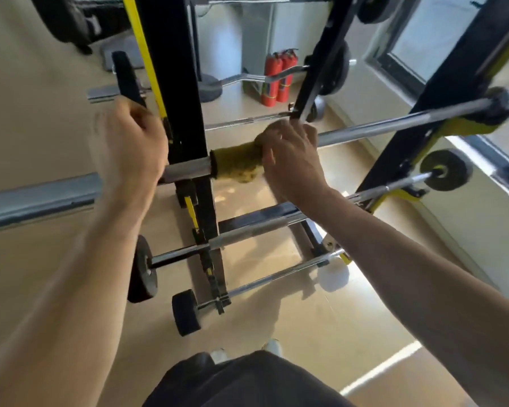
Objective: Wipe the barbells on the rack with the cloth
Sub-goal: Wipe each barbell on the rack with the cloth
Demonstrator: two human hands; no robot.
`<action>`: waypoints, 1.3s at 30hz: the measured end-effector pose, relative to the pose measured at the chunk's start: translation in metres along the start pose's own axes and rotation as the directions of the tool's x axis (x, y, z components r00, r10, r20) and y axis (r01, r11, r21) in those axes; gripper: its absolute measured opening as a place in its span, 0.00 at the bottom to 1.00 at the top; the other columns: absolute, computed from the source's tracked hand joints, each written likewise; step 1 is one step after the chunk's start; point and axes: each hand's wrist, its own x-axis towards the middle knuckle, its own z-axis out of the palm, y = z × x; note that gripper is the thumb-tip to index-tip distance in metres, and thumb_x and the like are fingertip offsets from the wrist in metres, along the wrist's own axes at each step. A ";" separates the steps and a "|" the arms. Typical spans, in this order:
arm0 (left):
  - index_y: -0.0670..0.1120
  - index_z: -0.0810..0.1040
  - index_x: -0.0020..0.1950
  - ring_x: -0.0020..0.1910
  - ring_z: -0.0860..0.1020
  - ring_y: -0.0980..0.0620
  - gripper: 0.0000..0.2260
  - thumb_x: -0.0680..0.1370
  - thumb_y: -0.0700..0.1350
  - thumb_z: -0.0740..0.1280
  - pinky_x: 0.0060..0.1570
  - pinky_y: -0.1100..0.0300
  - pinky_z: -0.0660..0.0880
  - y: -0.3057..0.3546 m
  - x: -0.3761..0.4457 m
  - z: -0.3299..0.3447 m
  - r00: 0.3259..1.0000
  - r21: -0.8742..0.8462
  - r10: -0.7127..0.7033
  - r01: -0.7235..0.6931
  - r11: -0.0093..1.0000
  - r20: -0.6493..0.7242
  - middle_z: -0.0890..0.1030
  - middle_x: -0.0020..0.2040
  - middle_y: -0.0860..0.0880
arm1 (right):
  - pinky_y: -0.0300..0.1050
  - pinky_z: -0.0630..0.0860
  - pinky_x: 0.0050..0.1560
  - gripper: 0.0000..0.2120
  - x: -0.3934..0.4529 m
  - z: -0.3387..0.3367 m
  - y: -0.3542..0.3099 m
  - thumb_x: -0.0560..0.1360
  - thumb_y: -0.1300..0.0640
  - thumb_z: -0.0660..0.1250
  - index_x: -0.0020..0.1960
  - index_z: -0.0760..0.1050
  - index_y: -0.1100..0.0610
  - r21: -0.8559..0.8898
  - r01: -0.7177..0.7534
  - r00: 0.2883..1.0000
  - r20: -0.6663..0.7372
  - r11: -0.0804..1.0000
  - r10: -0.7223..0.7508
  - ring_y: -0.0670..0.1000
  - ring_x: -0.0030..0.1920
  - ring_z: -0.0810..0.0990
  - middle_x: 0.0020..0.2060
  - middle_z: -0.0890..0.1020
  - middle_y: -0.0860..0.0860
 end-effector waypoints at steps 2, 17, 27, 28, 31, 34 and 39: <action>0.40 0.79 0.53 0.31 0.71 0.52 0.11 0.83 0.44 0.58 0.30 0.61 0.67 -0.004 0.005 0.000 0.972 0.168 -0.122 0.089 0.982 0.199 0.76 0.38 0.49 | 0.55 0.71 0.62 0.16 0.004 0.002 0.004 0.79 0.52 0.58 0.62 0.77 0.55 0.117 0.143 0.979 0.126 0.983 -0.157 0.55 0.58 0.77 0.56 0.80 0.54; 0.44 0.67 0.31 0.24 0.66 0.51 0.15 0.79 0.38 0.57 0.25 0.60 0.61 -0.015 0.008 0.012 0.986 0.181 -0.129 0.109 0.977 0.105 0.68 0.28 0.48 | 0.54 0.67 0.62 0.23 0.041 0.022 -0.007 0.79 0.36 0.56 0.62 0.70 0.53 0.039 0.518 0.778 0.394 0.855 -0.489 0.53 0.56 0.76 0.55 0.80 0.51; 0.42 0.77 0.42 0.26 0.70 0.53 0.11 0.80 0.41 0.58 0.25 0.60 0.63 -0.008 0.007 0.016 0.987 0.211 -0.115 0.090 0.973 0.112 0.74 0.32 0.48 | 0.52 0.72 0.60 0.31 0.044 -0.004 0.027 0.76 0.33 0.48 0.58 0.72 0.59 -0.018 0.428 0.762 0.544 0.904 -0.350 0.54 0.50 0.79 0.48 0.80 0.53; 0.42 0.76 0.42 0.27 0.70 0.53 0.11 0.80 0.41 0.58 0.25 0.60 0.62 -0.008 0.007 0.015 0.987 0.212 -0.117 0.091 0.973 0.114 0.73 0.32 0.48 | 0.50 0.74 0.58 0.29 0.046 0.004 0.009 0.78 0.35 0.51 0.59 0.72 0.59 0.027 0.435 0.760 0.525 0.900 -0.383 0.53 0.48 0.79 0.49 0.80 0.53; 0.42 0.77 0.41 0.26 0.69 0.54 0.11 0.80 0.41 0.58 0.25 0.60 0.61 -0.010 0.007 0.014 0.986 0.204 -0.115 0.088 0.975 0.124 0.71 0.30 0.50 | 0.47 0.75 0.55 0.23 0.048 0.027 -0.040 0.80 0.40 0.57 0.61 0.70 0.59 0.092 0.501 0.750 0.451 0.861 -0.484 0.51 0.49 0.79 0.51 0.79 0.53; 0.42 0.76 0.38 0.26 0.70 0.54 0.13 0.80 0.41 0.59 0.25 0.61 0.62 -0.012 0.008 0.012 0.982 0.178 -0.119 0.092 0.980 0.148 0.71 0.29 0.49 | 0.51 0.73 0.56 0.20 0.043 0.034 -0.043 0.81 0.42 0.58 0.62 0.71 0.57 0.091 0.530 0.767 0.374 0.843 -0.522 0.52 0.51 0.78 0.52 0.79 0.53; 0.44 0.75 0.36 0.24 0.70 0.55 0.14 0.81 0.41 0.60 0.19 0.67 0.64 -0.013 0.008 0.010 0.979 0.151 -0.135 0.113 0.982 0.150 0.72 0.28 0.50 | 0.61 0.64 0.66 0.27 0.032 0.009 0.018 0.77 0.38 0.47 0.64 0.70 0.55 -0.024 0.479 0.797 0.430 0.877 -0.424 0.55 0.56 0.78 0.55 0.80 0.52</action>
